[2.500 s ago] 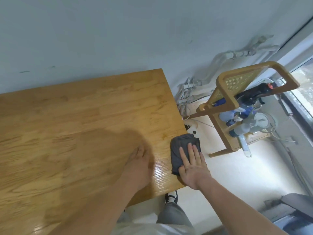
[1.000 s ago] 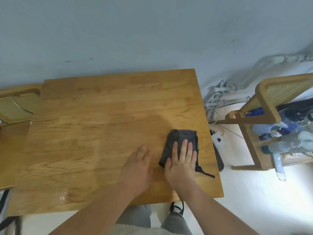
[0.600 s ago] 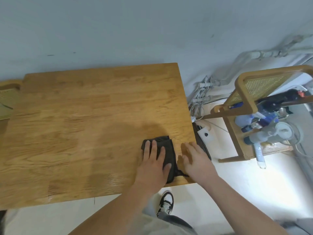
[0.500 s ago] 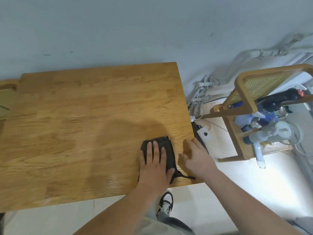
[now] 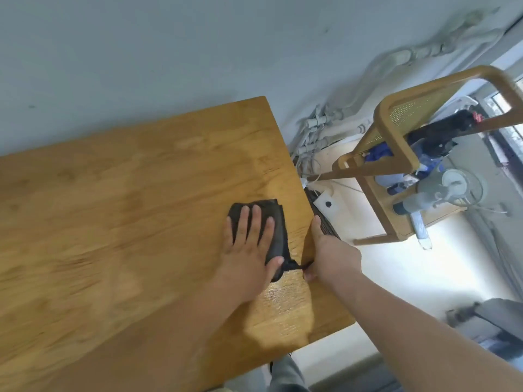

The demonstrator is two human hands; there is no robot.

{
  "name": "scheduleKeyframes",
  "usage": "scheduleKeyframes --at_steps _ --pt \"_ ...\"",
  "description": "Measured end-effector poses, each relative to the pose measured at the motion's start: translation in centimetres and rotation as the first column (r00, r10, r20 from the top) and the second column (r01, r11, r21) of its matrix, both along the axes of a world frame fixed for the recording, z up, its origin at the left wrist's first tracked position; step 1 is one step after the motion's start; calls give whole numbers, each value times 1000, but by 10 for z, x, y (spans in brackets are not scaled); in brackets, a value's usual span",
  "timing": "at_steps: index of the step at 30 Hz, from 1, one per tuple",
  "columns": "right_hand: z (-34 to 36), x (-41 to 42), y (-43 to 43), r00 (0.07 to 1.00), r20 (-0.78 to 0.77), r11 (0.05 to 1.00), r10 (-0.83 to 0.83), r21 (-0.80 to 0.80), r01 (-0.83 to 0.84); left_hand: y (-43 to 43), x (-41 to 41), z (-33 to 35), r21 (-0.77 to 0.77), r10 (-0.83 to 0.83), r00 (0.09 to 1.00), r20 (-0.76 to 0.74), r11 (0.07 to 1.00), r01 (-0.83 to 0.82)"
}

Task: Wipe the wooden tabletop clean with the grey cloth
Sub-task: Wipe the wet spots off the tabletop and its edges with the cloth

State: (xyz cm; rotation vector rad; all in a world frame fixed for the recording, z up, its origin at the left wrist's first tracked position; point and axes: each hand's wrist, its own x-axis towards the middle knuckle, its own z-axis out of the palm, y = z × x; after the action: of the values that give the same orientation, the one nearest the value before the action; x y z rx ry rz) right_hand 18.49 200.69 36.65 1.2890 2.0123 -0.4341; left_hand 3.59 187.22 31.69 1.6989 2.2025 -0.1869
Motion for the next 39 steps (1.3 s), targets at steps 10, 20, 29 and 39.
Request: scheduleKeyframes --at_steps 10,20,29,39 --pt "-13 6 2 997 -48 998 -59 -21 58 90 -85 -7 23 213 975 61 976 -214" --pt "-9 60 -25 961 -276 984 -19 165 67 -35 65 -4 123 8 993 117 992 -23" --pt "28 122 -57 870 -449 979 -206 -90 185 -84 114 25 33 -83 984 158 996 79" --pt "43 131 -71 741 -521 903 -423 -305 302 -53 96 63 -58 293 906 307 955 -289"
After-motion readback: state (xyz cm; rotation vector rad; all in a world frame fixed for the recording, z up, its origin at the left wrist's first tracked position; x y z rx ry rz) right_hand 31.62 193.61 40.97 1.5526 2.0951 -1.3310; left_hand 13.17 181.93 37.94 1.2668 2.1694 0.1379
